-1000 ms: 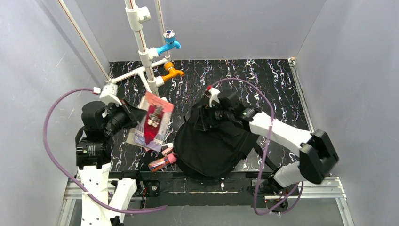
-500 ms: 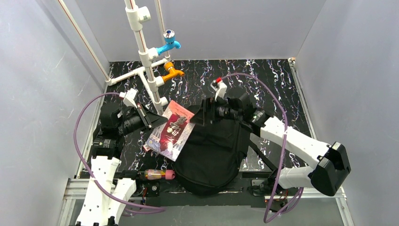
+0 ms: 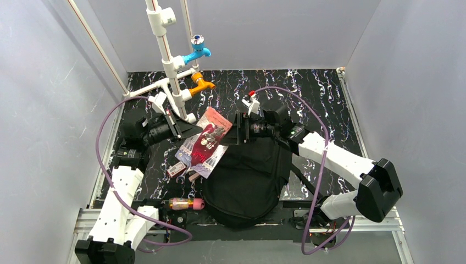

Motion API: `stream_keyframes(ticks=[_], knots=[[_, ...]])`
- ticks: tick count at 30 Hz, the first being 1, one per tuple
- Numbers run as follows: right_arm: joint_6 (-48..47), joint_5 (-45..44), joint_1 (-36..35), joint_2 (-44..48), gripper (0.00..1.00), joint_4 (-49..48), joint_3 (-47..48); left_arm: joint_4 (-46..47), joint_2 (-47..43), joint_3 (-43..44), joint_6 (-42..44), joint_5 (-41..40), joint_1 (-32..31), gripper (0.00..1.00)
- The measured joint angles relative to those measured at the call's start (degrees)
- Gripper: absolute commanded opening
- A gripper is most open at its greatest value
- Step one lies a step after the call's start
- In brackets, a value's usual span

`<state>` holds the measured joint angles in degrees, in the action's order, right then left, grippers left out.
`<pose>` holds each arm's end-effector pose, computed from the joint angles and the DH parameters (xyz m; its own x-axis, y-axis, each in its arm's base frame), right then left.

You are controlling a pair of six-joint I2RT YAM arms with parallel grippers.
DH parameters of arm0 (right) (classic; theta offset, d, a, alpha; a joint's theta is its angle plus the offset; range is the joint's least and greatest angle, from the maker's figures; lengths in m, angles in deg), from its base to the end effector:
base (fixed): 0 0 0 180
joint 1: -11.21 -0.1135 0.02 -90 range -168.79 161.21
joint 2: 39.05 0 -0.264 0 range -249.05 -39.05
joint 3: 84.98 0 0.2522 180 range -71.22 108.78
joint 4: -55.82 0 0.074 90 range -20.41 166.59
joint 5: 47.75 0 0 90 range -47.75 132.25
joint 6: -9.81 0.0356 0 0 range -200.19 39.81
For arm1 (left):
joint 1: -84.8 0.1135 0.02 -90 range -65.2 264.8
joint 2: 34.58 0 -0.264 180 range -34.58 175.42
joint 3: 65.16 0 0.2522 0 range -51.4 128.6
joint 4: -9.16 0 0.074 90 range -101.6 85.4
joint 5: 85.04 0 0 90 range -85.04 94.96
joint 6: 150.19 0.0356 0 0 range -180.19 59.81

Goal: Pack the student bag
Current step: Pick up the book from the center of the board.

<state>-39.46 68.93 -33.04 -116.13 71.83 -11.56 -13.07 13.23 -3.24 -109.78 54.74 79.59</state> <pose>0.2125 0.2294 0.3191 -0.7872 0.0471 -0.6150 -0.5447 0.4147 0.7290 0.1801 -0.0437 0.3569 -0.7090 -0.4291 -0.5596 0.4189 0.3821 -0.8237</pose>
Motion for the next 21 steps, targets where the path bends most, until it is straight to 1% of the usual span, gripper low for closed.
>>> stream_keyframes(ticks=[1, 3, 5, 6, 7, 8, 9, 11, 12, 14, 15, 18, 19, 21], knots=[[1.6, 1.5, 0.0, -0.2, 0.73, -1.4, -0.7, 0.9, 0.5, 0.0, -0.1, 0.4, -0.5, 0.00], [4.7, 3.6, 0.2, -0.3, 0.53, -4.0, -1.6, 2.4, 1.9, 0.0, -0.2, 1.2, -1.7, 0.00], [8.9, 5.3, 0.8, -0.3, 0.15, -9.0, -2.7, 3.1, 3.4, 0.0, -0.2, 2.1, -2.6, 0.09], [10.8, 5.7, 1.2, -0.2, 0.01, -11.6, -3.5, 3.4, 4.4, 0.0, -0.2, 2.2, -3.0, 0.18], [12.8, 6.2, 1.8, -0.1, 0.01, -14.2, -4.6, 3.5, 5.1, 0.0, -0.1, 2.2, -3.3, 0.33], [15.4, 6.4, 2.5, 0.2, 0.01, -17.5, -6.1, 3.4, 5.6, 0.0, 0.2, 2.0, -3.3, 0.50], [17.2, 6.8, 3.1, 0.4, 0.01, -19.5, -7.4, 3.2, 6.0, 0.1, 0.6, 1.5, -3.4, 0.62], [21.9, 6.5, 4.7, 1.3, 0.01, -24.1, -12.0, -0.4, 5.8, 1.1, 2.5, -0.7, -3.4, 0.77], [23.7, 6.1, 5.9, 1.9, 0.01, -25.5, -14.0, -2.6, 5.6, 1.9, 3.9, -1.9, -3.5, 0.82], [26.7, 4.7, 8.7, 3.4, 0.01, -26.9, -17.7, -8.7, 4.3, 4.3, 6.8, -6.8, -3.6, 0.92], [28.2, 3.6, 10.5, 4.5, 0.01, -27.2, -19.4, -12.0, 3.1, 5.6, 8.1, -10.6, -3.7, 0.97], [31.2, 0.4, 14.6, 6.7, 0.01, -27.8, -21.8, -18.1, -1.8, 7.1, 9.6, -18.6, -3.6, 0.98], [32.0, -0.3, 15.2, 7.0, 0.01, -28.2, -21.8, -19.4, -3.5, 7.1, 9.3, -20.2, -3.6, 0.98], [34.0, -1.1, 15.6, 7.2, 0.01, -30.5, -21.9, -19.9, -6.1, 6.4, 7.5, -20.9, -3.6, 0.98]])
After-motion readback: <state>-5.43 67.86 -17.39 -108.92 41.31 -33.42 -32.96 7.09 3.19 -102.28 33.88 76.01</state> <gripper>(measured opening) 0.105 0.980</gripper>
